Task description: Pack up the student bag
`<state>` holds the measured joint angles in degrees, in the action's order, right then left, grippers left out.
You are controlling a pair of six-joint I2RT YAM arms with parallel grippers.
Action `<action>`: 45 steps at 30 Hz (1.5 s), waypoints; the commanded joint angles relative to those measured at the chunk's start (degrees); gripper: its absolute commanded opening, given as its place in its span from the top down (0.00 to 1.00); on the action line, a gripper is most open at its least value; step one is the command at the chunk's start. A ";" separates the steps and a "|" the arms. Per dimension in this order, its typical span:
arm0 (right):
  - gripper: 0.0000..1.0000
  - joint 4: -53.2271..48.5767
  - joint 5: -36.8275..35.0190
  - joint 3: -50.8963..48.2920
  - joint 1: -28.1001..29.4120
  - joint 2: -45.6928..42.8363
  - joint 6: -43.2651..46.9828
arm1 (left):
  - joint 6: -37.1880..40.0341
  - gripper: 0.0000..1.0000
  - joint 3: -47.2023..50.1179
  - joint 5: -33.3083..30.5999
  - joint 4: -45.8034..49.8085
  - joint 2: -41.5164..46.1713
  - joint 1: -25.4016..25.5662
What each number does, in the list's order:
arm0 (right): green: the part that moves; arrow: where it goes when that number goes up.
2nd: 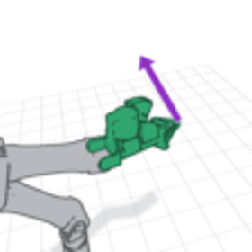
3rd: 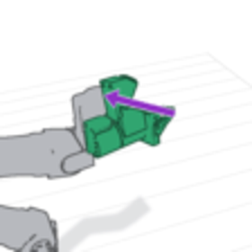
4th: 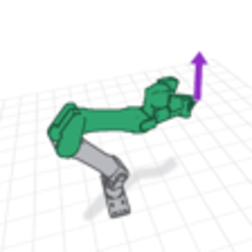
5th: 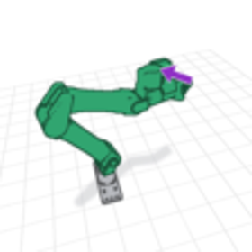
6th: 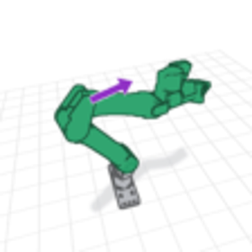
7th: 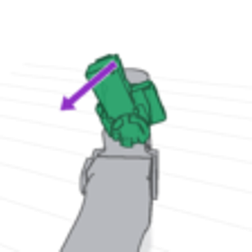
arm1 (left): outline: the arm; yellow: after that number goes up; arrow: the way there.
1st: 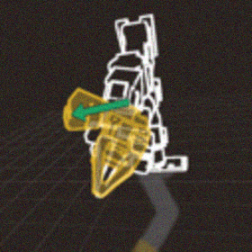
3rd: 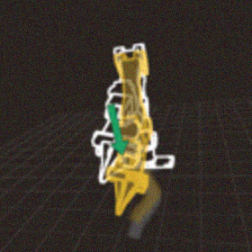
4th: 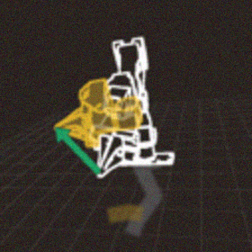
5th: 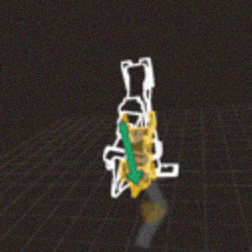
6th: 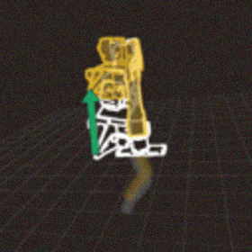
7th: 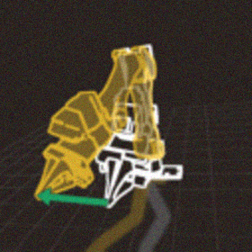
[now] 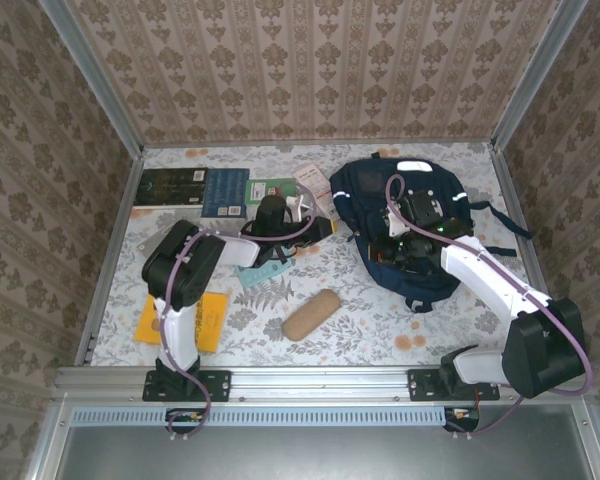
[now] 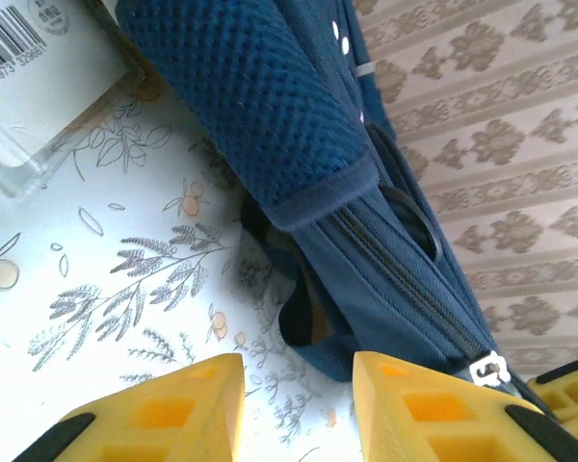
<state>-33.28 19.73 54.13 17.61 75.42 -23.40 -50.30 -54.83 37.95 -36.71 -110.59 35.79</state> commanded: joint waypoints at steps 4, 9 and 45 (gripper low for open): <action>1.00 0.27 -0.43 0.83 -0.43 -2.02 -1.58 | 30.75 0.52 -0.18 -19.95 24.08 13.41 8.84; 1.00 0.58 -0.33 0.81 -0.38 -1.78 -2.03 | 39.47 0.53 -1.04 -29.48 27.77 14.92 13.22; 1.00 0.50 -0.57 -0.58 -0.34 -2.91 -3.67 | 64.20 0.70 -10.20 -56.68 21.77 4.96 24.85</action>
<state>-33.47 19.29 53.49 17.61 74.70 -25.76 12.43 -63.09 -18.04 -13.67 -104.68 60.05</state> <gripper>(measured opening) 0.043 0.327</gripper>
